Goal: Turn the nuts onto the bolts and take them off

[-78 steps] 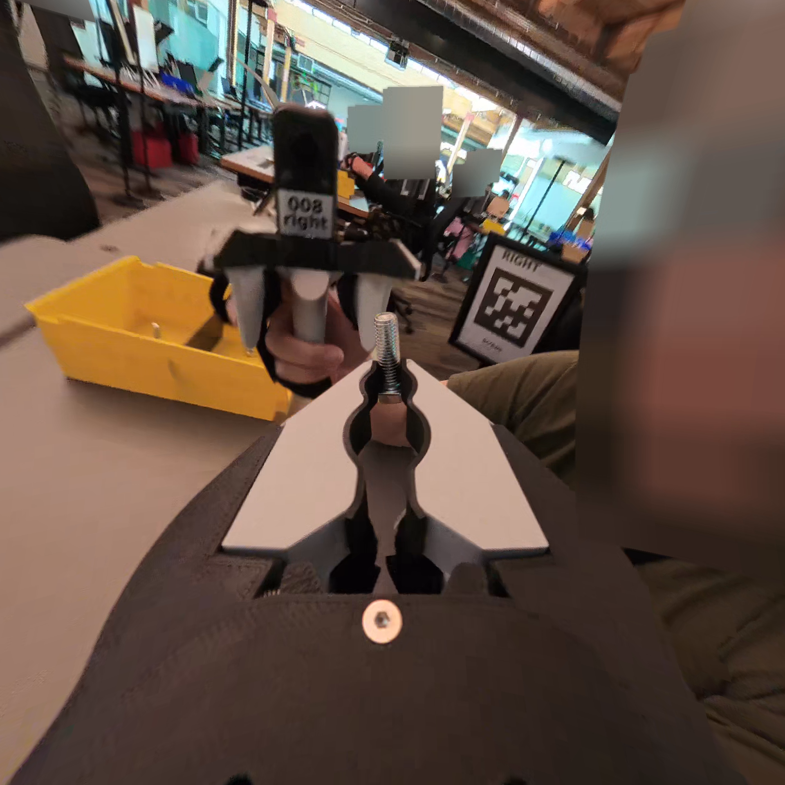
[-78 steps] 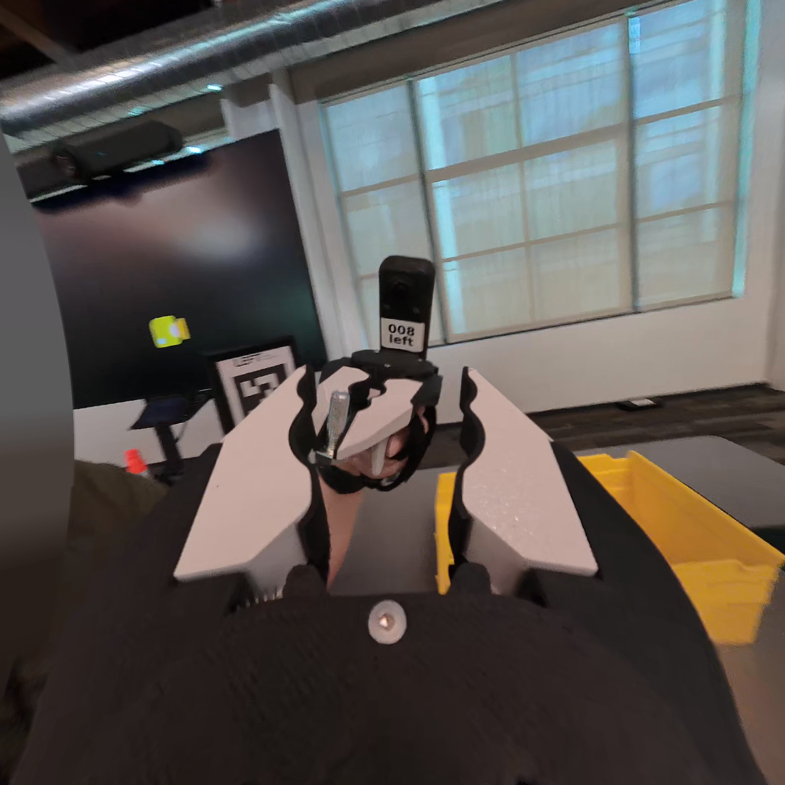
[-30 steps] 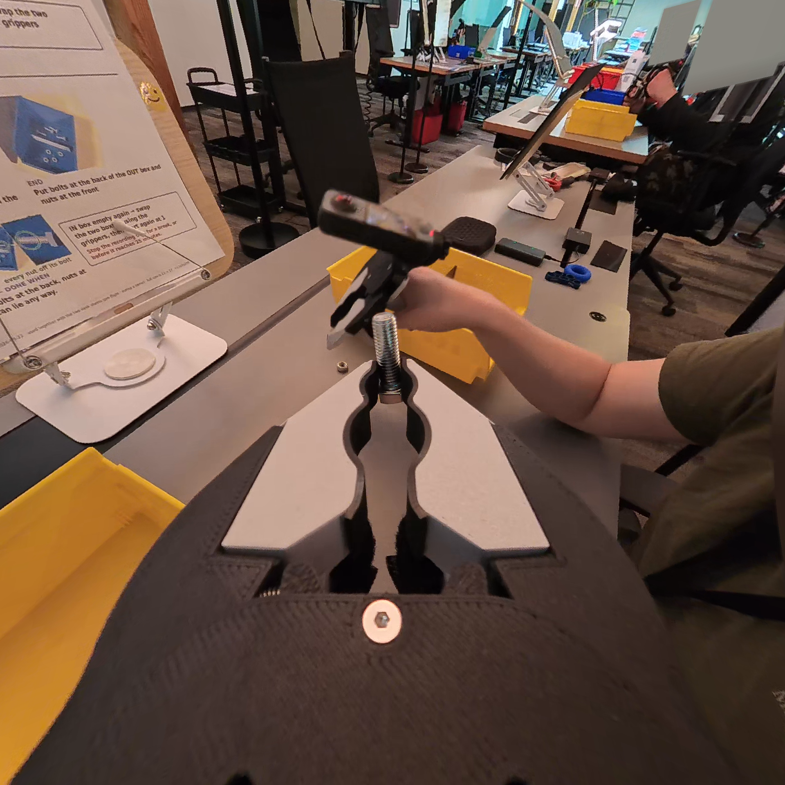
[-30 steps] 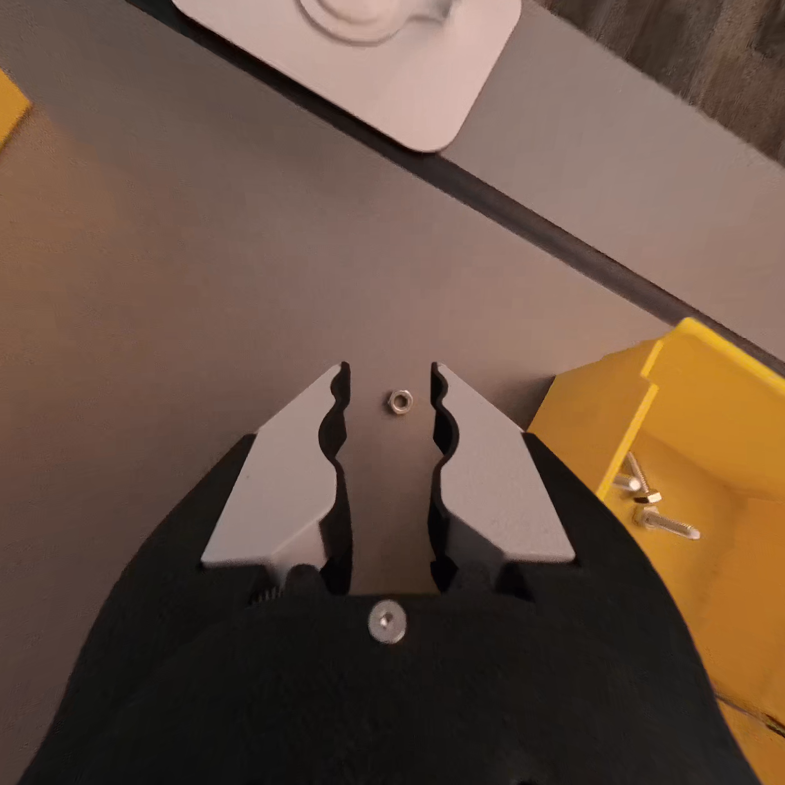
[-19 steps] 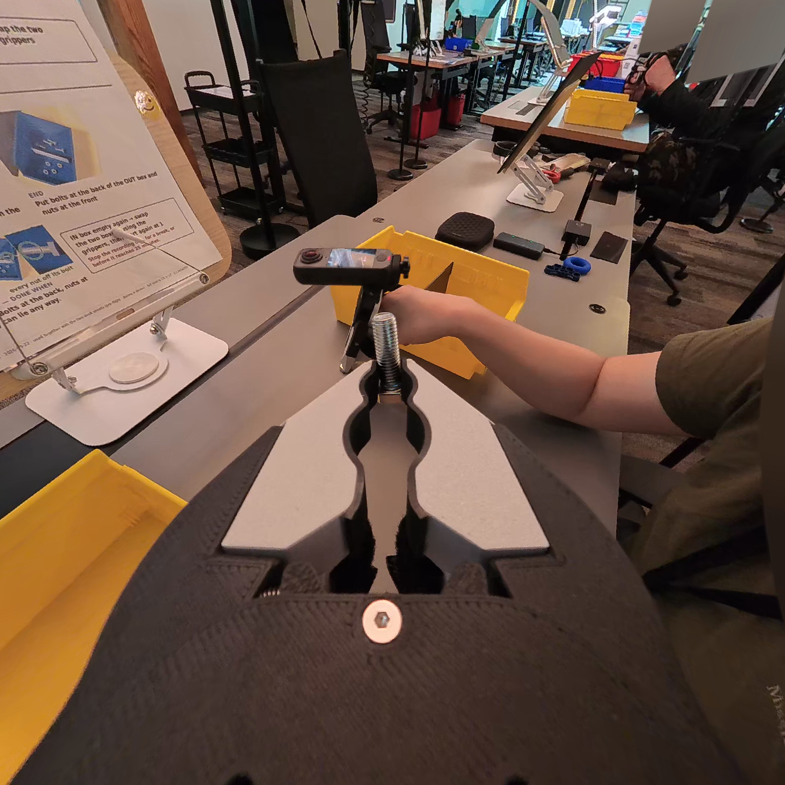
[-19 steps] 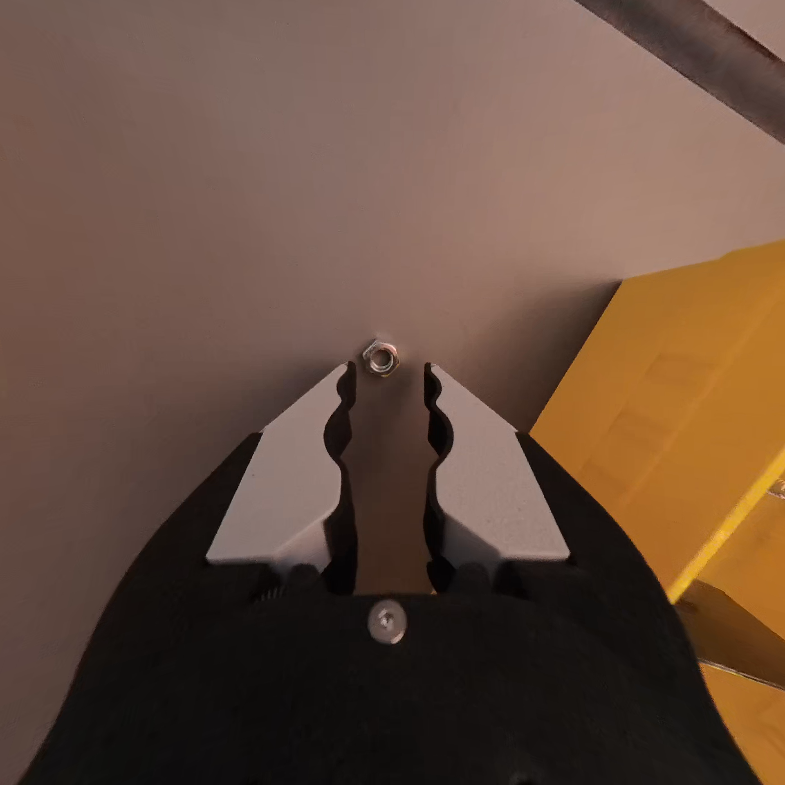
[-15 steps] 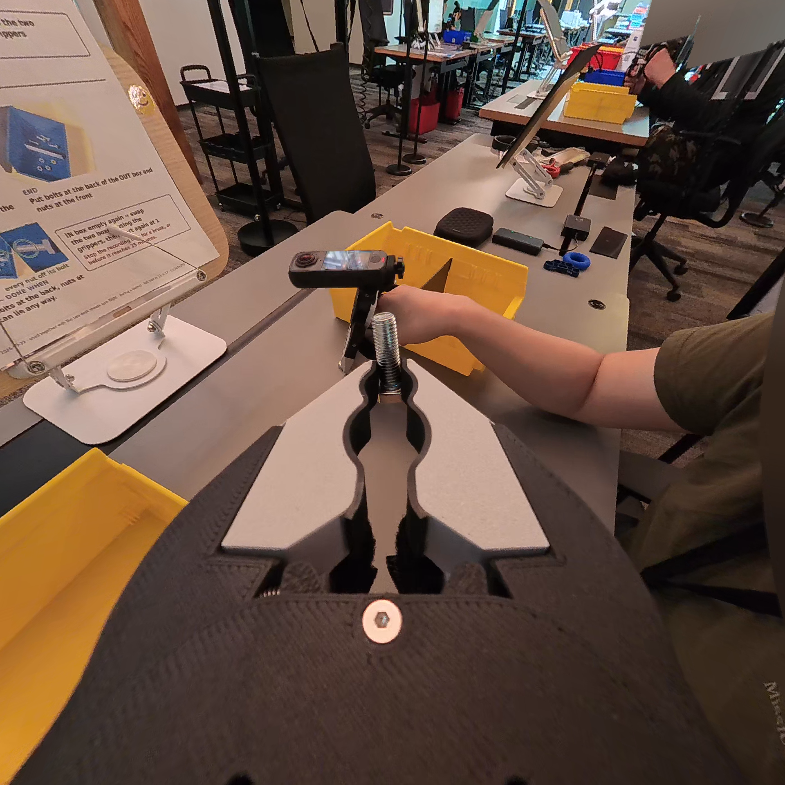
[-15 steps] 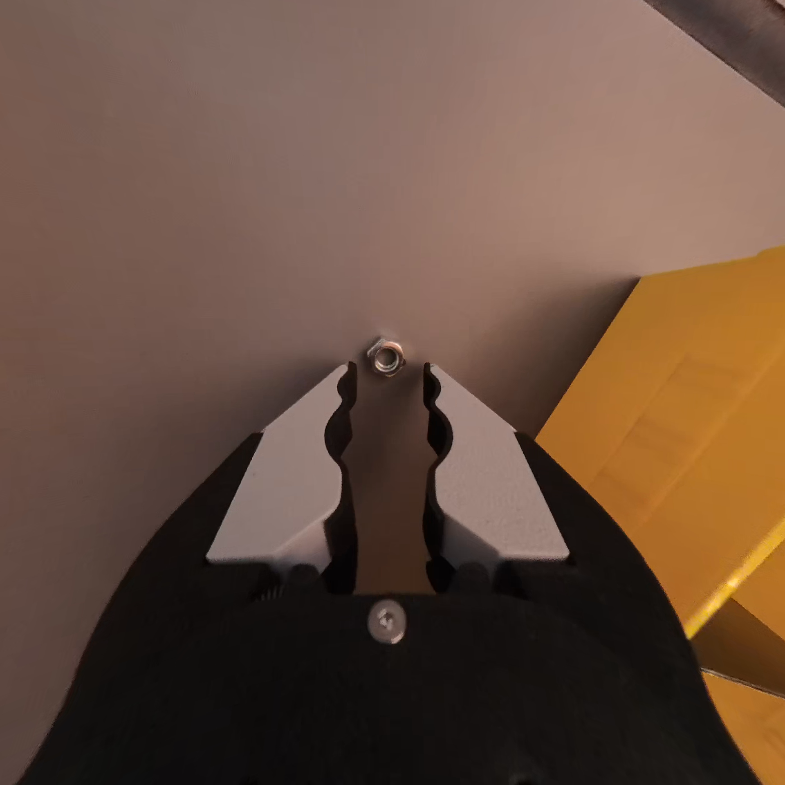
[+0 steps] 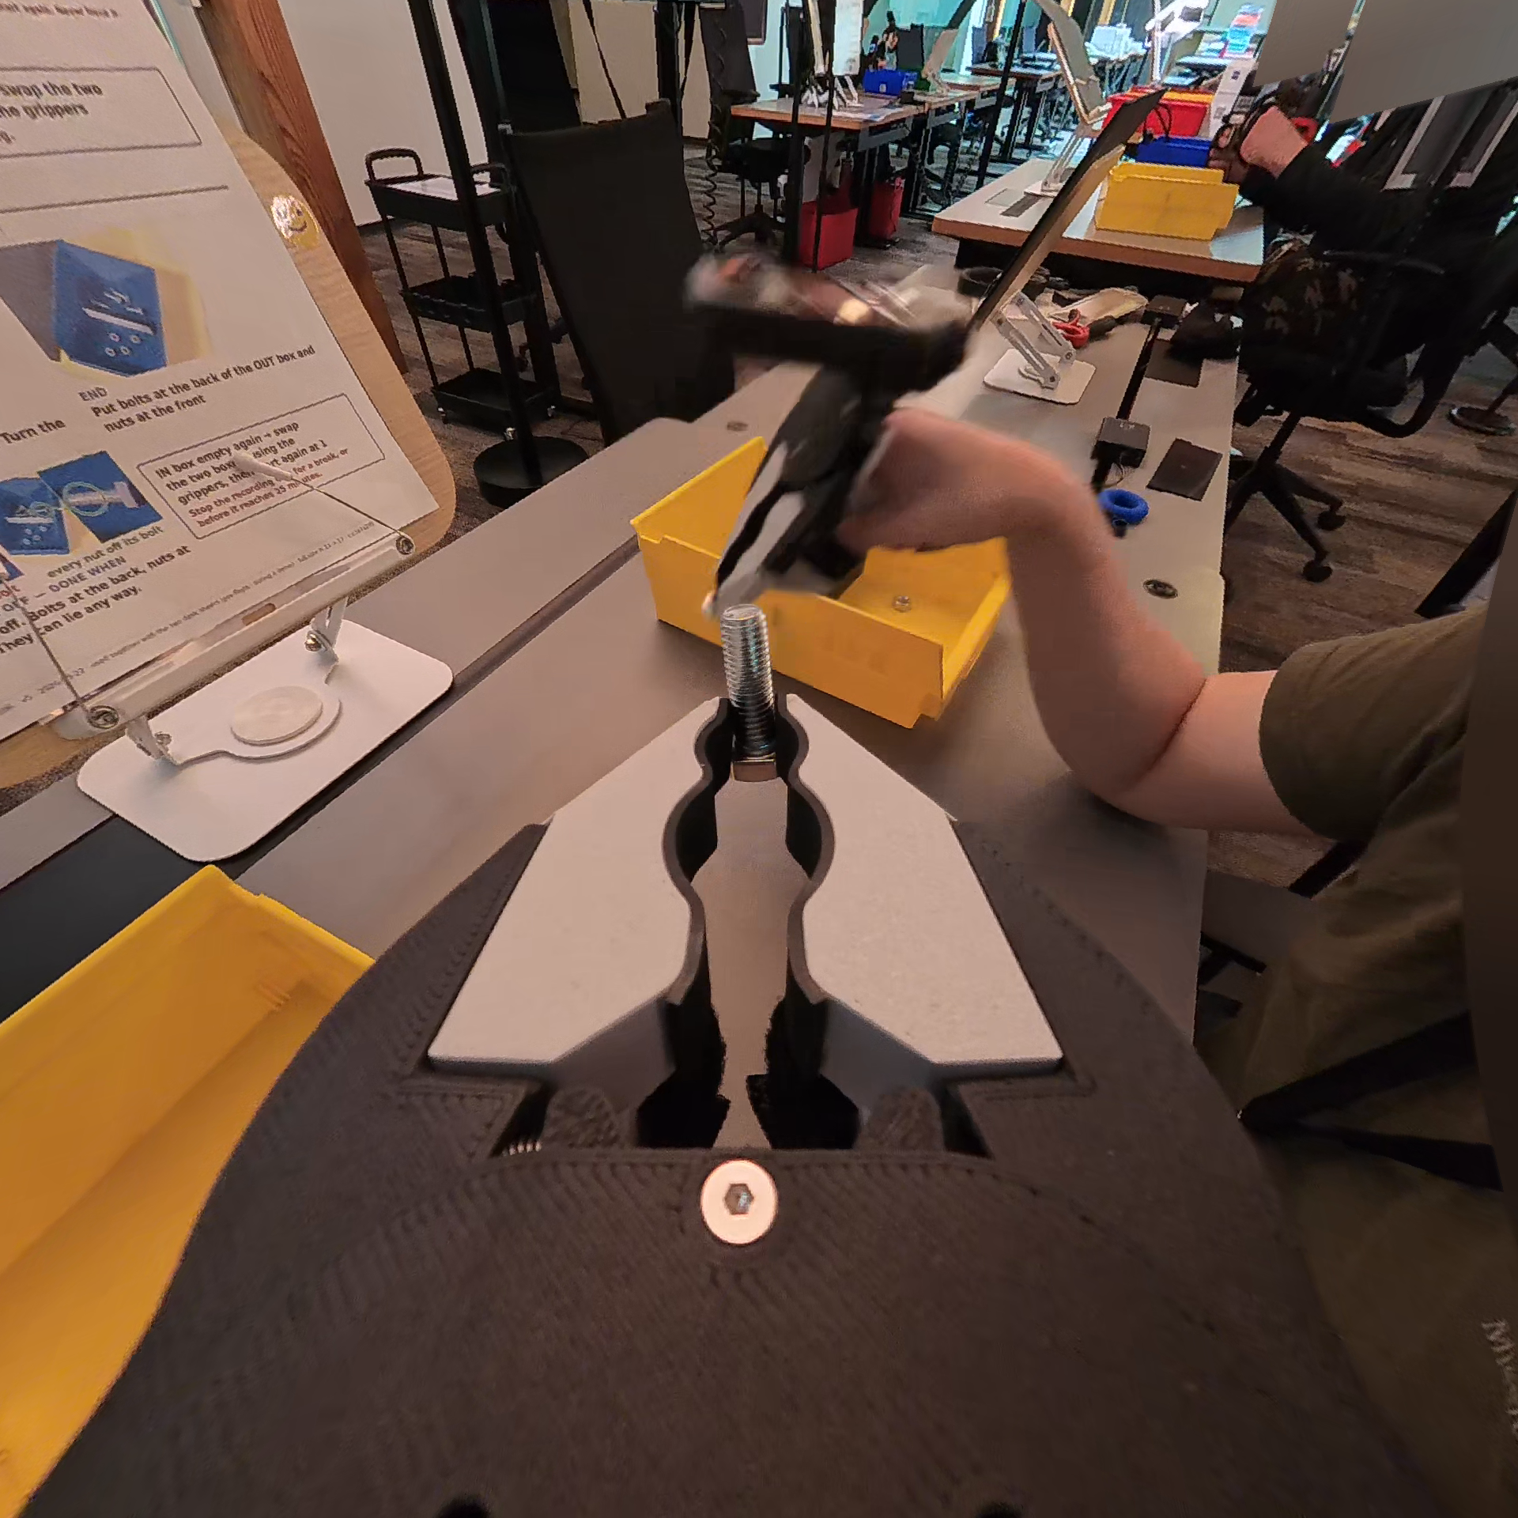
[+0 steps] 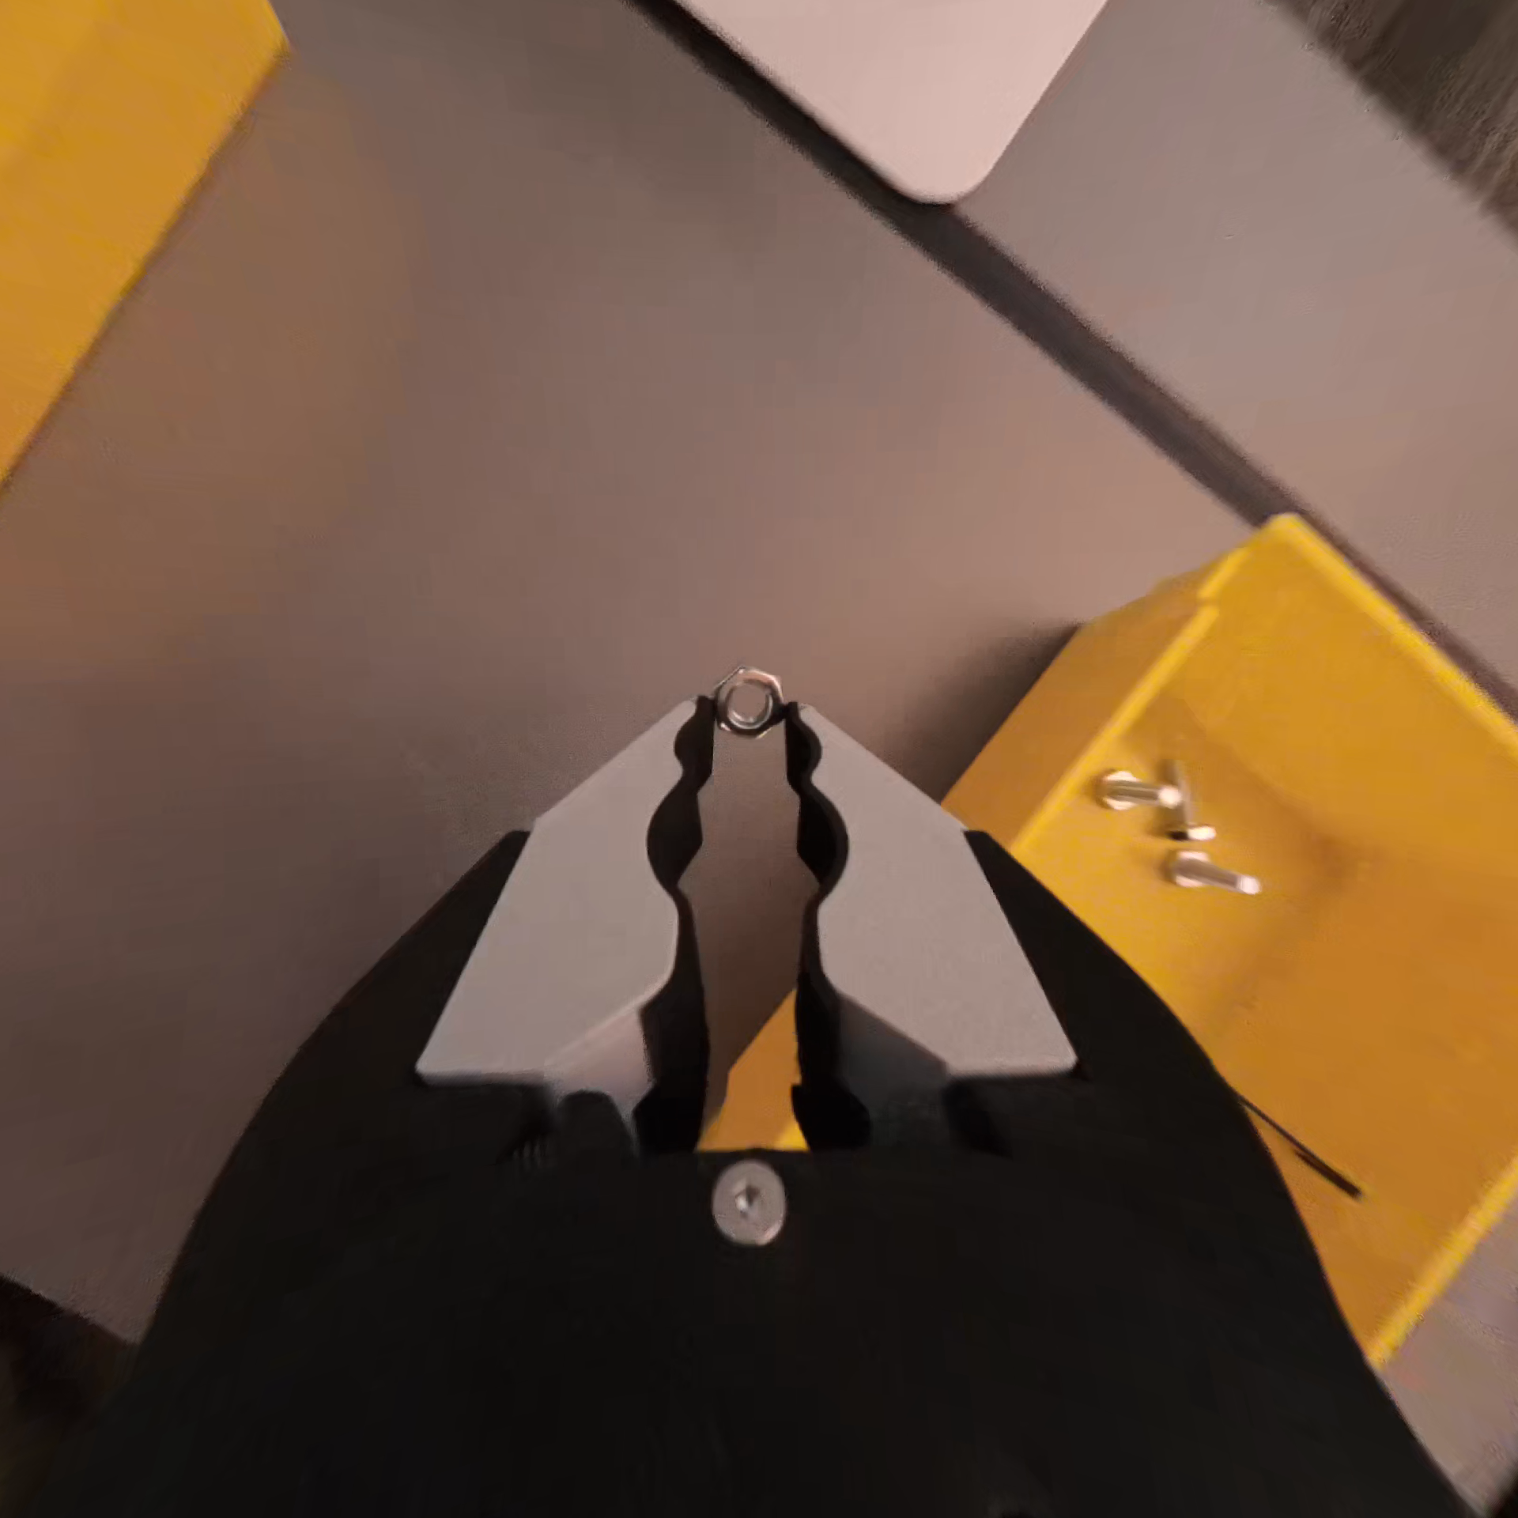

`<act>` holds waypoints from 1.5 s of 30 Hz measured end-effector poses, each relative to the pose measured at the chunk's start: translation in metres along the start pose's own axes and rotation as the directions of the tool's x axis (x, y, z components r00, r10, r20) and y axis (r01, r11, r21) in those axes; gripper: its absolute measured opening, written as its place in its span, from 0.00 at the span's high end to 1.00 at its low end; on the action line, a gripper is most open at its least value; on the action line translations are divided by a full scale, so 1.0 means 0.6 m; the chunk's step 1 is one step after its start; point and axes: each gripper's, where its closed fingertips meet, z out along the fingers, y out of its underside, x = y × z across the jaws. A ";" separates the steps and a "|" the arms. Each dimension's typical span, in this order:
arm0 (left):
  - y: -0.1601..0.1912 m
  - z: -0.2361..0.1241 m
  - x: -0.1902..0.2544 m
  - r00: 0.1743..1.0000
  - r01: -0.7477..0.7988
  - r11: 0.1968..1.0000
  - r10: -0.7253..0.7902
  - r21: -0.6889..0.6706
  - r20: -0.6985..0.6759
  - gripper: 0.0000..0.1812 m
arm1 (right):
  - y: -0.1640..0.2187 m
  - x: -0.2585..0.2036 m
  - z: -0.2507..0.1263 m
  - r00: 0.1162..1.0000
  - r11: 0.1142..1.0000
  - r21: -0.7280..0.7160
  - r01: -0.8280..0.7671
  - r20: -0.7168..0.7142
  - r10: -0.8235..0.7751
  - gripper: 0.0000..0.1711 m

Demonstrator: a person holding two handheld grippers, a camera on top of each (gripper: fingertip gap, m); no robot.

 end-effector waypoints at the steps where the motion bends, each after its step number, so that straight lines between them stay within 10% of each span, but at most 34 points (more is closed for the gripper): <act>1: -0.002 -0.002 0.001 1.000 -0.001 1.000 0.001 0.005 -0.001 0.96 | -0.001 0.011 -0.052 0.999 0.997 0.080 0.016 -0.033 -0.013 0.91; 4: -0.002 -0.004 0.006 1.000 -0.004 1.000 0.005 0.006 -0.013 0.96 | 0.069 0.078 -0.138 0.989 0.992 0.120 -0.047 -0.137 0.063 0.91; 10: 0.005 0.011 0.015 0.999 -0.001 1.000 0.000 -0.019 -0.039 0.96 | 0.260 0.171 -0.063 0.986 0.923 -0.348 -0.165 -0.092 0.142 0.90; 23: 0.009 0.019 0.020 0.999 -0.004 0.999 0.003 -0.035 -0.041 0.96 | 0.299 0.142 0.009 0.972 0.905 -0.426 -0.009 0.207 0.107 0.88; 28: 0.009 0.026 0.026 0.998 -0.015 0.999 0.012 -0.040 -0.057 0.96 | 0.243 0.158 -0.040 0.991 0.970 -0.243 -0.021 0.122 0.052 0.78; 31: 0.012 0.042 0.034 0.996 -0.028 0.998 0.024 -0.048 -0.084 0.96 | 0.097 0.111 -0.111 0.979 0.965 0.191 0.178 0.070 -0.194 0.76; 33: 0.020 0.058 0.039 0.994 -0.035 0.997 0.028 -0.069 -0.104 0.96 | -0.014 0.018 -0.189 0.916 0.765 0.571 0.297 0.057 -0.398 0.73; 36: 0.023 0.080 0.041 0.992 -0.037 0.997 0.028 -0.069 -0.119 0.96 | -0.101 -0.136 -0.313 0.786 0.429 0.901 0.069 0.215 -0.579 0.70; 40: 0.005 0.091 0.040 0.993 -0.038 0.999 0.038 0.000 -0.108 0.96 | -0.135 -0.232 -0.349 0.540 0.403 0.837 -0.370 0.547 -0.640 0.71; 45: -0.007 0.084 0.036 0.996 -0.032 0.998 0.035 0.045 -0.088 0.96 | -0.138 -0.268 -0.314 0.380 0.499 0.732 -0.464 0.674 -0.634 0.81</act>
